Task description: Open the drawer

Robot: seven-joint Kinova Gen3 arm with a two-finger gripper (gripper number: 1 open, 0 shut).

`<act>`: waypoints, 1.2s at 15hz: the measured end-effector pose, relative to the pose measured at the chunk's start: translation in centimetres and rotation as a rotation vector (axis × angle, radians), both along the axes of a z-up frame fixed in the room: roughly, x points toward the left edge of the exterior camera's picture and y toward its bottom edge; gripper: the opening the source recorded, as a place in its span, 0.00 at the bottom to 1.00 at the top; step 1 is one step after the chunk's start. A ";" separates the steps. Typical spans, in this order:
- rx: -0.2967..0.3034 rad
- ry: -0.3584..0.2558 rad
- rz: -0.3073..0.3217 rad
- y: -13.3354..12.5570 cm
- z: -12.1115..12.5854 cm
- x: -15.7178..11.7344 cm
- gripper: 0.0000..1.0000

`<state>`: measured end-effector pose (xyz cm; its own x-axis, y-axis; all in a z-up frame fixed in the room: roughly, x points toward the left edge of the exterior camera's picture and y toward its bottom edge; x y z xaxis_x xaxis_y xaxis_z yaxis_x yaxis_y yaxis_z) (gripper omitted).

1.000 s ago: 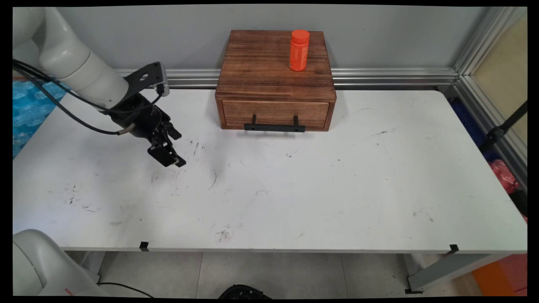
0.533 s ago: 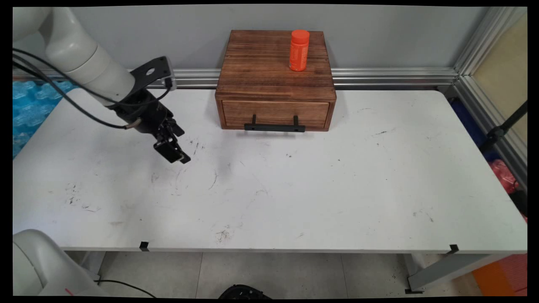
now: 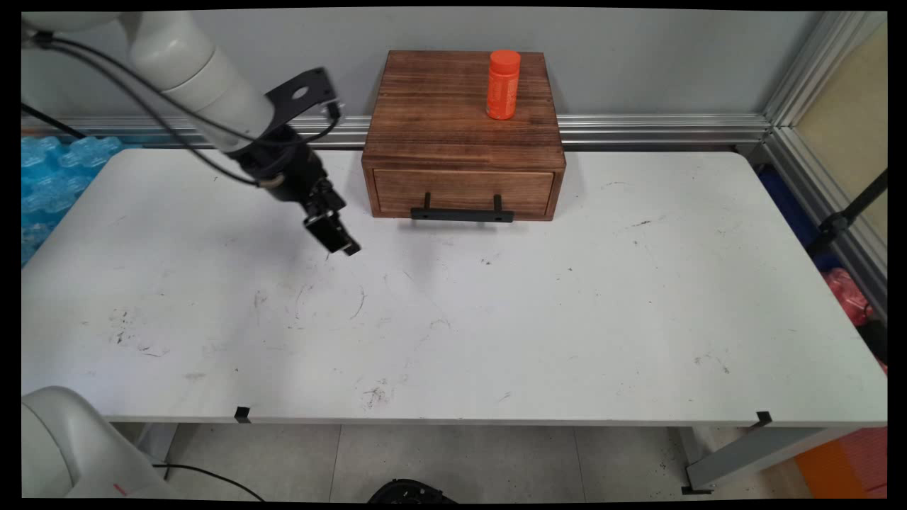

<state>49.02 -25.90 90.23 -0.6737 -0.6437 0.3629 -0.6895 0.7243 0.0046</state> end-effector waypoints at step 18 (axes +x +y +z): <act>-0.151 0.005 -0.090 -4.4 -0.7 -7.1 1.00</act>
<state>41.95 -30.31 89.55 -0.7240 -0.5191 0.4543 -0.6224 0.7755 -0.1058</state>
